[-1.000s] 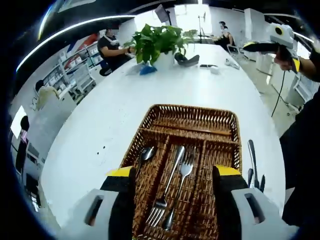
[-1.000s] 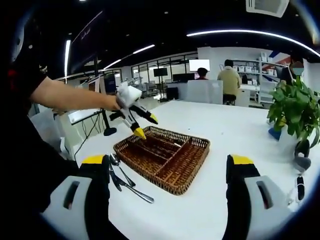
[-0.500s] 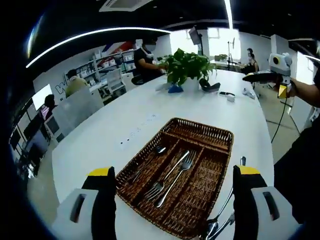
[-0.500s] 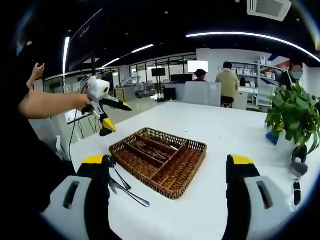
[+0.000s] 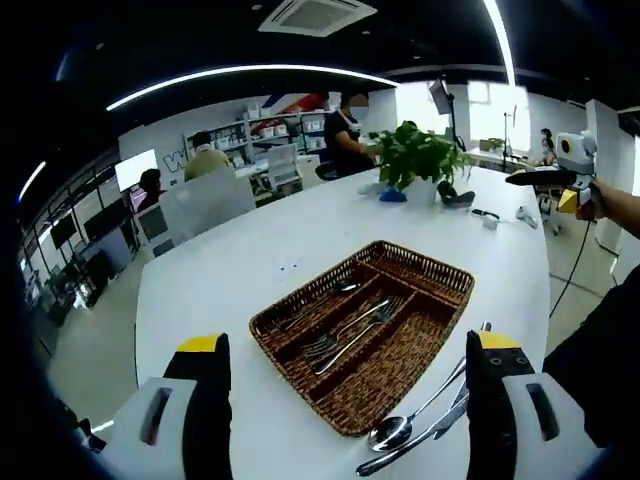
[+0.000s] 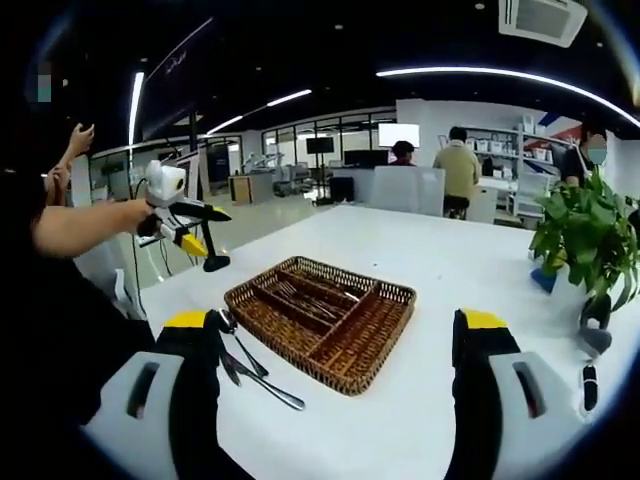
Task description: Arrange the knives, forks, and spoons in their matching storage slots by inserting each utensil handle-first until every utensil is classified and aligned in the correct compartment
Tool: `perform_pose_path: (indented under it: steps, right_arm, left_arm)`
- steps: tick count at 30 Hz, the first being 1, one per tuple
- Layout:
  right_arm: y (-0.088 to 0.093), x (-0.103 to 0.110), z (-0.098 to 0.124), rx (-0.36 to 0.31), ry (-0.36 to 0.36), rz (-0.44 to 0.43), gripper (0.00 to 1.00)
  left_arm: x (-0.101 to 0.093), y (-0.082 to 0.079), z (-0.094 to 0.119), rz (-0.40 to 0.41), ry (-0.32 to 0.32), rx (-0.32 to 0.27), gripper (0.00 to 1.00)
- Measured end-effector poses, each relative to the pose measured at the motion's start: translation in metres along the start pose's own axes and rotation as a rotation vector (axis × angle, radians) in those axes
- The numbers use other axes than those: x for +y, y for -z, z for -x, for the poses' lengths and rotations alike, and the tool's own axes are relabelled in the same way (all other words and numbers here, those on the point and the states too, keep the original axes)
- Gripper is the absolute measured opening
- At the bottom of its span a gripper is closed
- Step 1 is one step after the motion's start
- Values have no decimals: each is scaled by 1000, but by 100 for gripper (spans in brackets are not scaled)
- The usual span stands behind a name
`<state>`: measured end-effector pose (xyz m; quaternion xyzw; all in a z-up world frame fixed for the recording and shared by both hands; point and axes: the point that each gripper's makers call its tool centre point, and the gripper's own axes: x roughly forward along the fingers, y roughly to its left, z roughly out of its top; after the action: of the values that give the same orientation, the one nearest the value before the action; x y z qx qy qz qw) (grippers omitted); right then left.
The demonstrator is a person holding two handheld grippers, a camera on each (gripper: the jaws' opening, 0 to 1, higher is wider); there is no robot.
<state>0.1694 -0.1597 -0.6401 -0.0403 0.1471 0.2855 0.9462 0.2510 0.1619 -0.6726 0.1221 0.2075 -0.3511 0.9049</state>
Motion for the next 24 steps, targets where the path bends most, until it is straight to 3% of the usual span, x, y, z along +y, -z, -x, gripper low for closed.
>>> perform_pose_path:
  steps: [1,10,12,15,24]
  right_arm:
    - [2,0,2,7,0,3,100]
    - [0,-7,13,-8,26,11,100]
    - [0,-6,13,-9,31,16,100]
    - [1,-1,11,-7,18,19,100]
    - [12,4,4,51,38,59,100]
  left_arm:
    - [1,0,7,7,-17,-22,100]
    - [-13,9,43,5,-53,-30,100]
    - [-15,10,48,24,-55,-29,100]
    - [-8,11,52,48,-106,-45,99]
    - [-13,15,66,50,-125,-62,100]
